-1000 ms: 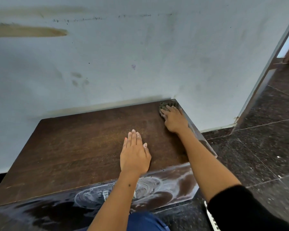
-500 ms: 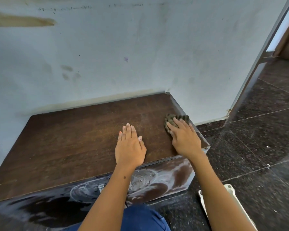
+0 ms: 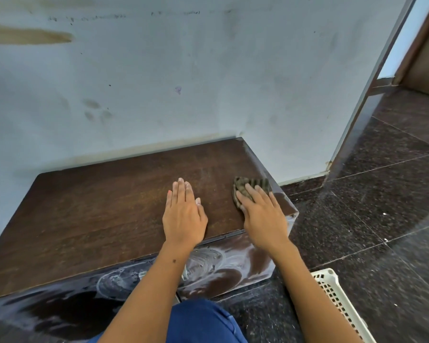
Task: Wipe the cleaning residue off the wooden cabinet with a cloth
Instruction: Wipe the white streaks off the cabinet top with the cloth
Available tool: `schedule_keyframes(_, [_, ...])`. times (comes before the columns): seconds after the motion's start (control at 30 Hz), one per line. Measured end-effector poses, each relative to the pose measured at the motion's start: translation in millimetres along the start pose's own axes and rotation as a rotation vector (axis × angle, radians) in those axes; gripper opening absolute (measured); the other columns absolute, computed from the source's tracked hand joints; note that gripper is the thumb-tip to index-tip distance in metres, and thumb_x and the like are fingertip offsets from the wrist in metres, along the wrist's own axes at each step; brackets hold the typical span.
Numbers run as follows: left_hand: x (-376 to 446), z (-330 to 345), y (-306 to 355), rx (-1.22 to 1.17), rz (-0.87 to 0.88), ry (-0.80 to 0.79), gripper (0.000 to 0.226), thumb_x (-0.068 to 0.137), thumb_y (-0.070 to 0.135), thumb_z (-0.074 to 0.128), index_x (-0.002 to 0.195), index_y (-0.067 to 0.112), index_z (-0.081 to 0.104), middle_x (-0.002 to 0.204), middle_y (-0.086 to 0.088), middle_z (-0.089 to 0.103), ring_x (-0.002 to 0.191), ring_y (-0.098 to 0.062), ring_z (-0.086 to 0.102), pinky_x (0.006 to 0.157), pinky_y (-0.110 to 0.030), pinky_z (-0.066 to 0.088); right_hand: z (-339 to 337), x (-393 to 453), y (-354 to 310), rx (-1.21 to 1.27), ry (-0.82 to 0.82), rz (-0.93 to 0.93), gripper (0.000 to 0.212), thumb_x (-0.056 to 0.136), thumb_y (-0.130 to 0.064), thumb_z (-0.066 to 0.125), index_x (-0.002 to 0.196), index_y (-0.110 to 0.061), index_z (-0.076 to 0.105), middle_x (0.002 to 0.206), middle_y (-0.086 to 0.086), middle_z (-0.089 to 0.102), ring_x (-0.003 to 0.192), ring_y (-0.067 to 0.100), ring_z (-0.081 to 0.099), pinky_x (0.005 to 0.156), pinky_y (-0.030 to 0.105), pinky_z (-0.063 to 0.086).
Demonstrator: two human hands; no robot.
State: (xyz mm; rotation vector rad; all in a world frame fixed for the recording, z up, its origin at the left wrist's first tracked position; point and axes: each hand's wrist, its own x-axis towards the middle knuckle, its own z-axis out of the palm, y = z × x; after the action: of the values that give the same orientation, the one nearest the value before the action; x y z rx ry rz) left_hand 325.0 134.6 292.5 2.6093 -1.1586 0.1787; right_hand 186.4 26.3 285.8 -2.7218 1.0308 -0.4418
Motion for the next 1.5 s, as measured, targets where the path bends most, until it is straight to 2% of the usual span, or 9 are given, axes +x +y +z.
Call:
schedule_keyframes(0.13, [4.8, -5.5, 19.7, -0.006, 0.057, 0.06, 0.056, 0.1, 0.031, 0.018, 0.148, 0.003, 0.011, 0.157, -0.012, 0.005, 0.146, -0.022, 0.001, 0.116, -0.03, -0.004, -7.4, -20.4, 0.5, 0.019, -0.024, 0.02, 0.044, 0.102, -0.024, 0.03, 0.146, -0.032, 0.033, 0.157, -0.007, 0.019, 0.146, 0.013, 0.01, 0.12, 0.035, 0.004])
schedule_keyframes(0.33, [9.6, 9.7, 54.9, -0.09, 0.084, -0.108, 0.058, 0.1, 0.031, 0.02, 0.148, 0.001, 0.007, 0.158, -0.013, 0.001, 0.146, -0.022, -0.002, 0.118, -0.033, -0.002, -1.0, 38.8, -0.2, 0.019, -0.08, 0.029, 0.046, 0.1, -0.024, 0.032, 0.146, -0.028, 0.032, 0.158, -0.001, 0.017, 0.146, 0.019, 0.008, 0.119, 0.04, 0.005])
schedule_keyframes(0.53, [6.0, 17.3, 54.0, -0.101, 0.11, -0.108, 0.056, 0.1, 0.03, 0.02, 0.148, 0.004, 0.012, 0.158, -0.012, 0.007, 0.146, -0.021, 0.004, 0.118, -0.032, 0.0, -3.4, 90.2, -0.2, -0.011, -0.149, 0.013, 0.048, 0.101, -0.024, 0.032, 0.148, -0.023, 0.028, 0.159, 0.002, 0.014, 0.147, 0.022, 0.006, 0.12, 0.042, 0.005])
schedule_keyframes(0.77, [7.1, 19.4, 55.8, -0.096, 0.103, -0.094, 0.056, 0.1, 0.03, 0.019, 0.149, 0.004, 0.011, 0.158, -0.011, 0.004, 0.146, -0.019, 0.0, 0.117, -0.03, -0.003, -3.7, -17.9, -9.1, 0.017, 0.041, 0.053, 0.048, 0.099, -0.026, 0.035, 0.146, -0.028, 0.031, 0.157, -0.003, 0.021, 0.146, 0.016, 0.011, 0.118, 0.038, 0.001])
schedule_keyframes(0.87, [5.4, 21.3, 55.1, -0.093, 0.102, -0.095, 0.056, 0.1, 0.03, 0.019, 0.149, 0.005, 0.01, 0.158, -0.01, 0.004, 0.146, -0.019, 0.0, 0.118, -0.03, -0.002, -4.1, -44.6, -7.5, -0.003, 0.039, 0.035, 0.049, 0.099, -0.023, 0.036, 0.146, -0.03, 0.031, 0.157, -0.005, 0.022, 0.146, 0.015, 0.011, 0.117, 0.035, -0.003])
schedule_keyframes(1.07, [11.0, 22.2, 53.4, -0.069, 0.099, -0.105, 0.056, 0.1, 0.031, 0.017, 0.149, 0.004, 0.01, 0.158, -0.01, 0.003, 0.146, -0.019, -0.001, 0.117, -0.03, -0.004, -2.6, 22.9, -6.5, 0.0, -0.068, 0.033, 0.048, 0.1, -0.031, 0.031, 0.148, -0.027, 0.027, 0.159, 0.0, 0.015, 0.147, 0.018, 0.006, 0.12, 0.041, 0.003])
schedule_keyframes(1.2, [7.8, 21.1, 50.1, -0.068, 0.097, -0.122, 0.056, 0.1, 0.031, 0.018, 0.149, 0.004, 0.012, 0.158, -0.01, 0.006, 0.146, -0.02, 0.001, 0.118, -0.031, -0.001, -5.1, 57.2, -14.7, 0.005, -0.15, 0.048, 0.052, 0.098, -0.03, 0.038, 0.149, -0.023, 0.027, 0.159, 0.002, 0.011, 0.147, 0.021, 0.003, 0.12, 0.042, 0.003])
schedule_keyframes(1.33, [6.3, 21.0, 52.2, -0.069, 0.1, -0.123, 0.056, 0.1, 0.031, 0.018, 0.148, 0.004, 0.012, 0.158, -0.01, 0.006, 0.146, -0.02, 0.002, 0.118, -0.031, 0.0, -4.0, 13.8, -11.0, 0.013, -0.063, 0.071, 0.049, 0.1, -0.029, 0.032, 0.148, -0.025, 0.027, 0.159, 0.001, 0.013, 0.147, 0.019, 0.004, 0.12, 0.041, 0.003])
schedule_keyframes(1.5, [6.5, 22.6, 50.9, -0.065, 0.116, -0.098, 0.056, 0.1, 0.031, 0.019, 0.148, 0.004, 0.013, 0.158, -0.011, 0.007, 0.146, -0.021, 0.003, 0.117, -0.031, 0.0, -14.7, -40.8, 15.9, -0.011, 0.071, 0.148, 0.05, 0.097, -0.021, 0.038, 0.146, -0.031, 0.032, 0.157, -0.007, 0.019, 0.146, 0.013, 0.009, 0.12, 0.038, 0.002])
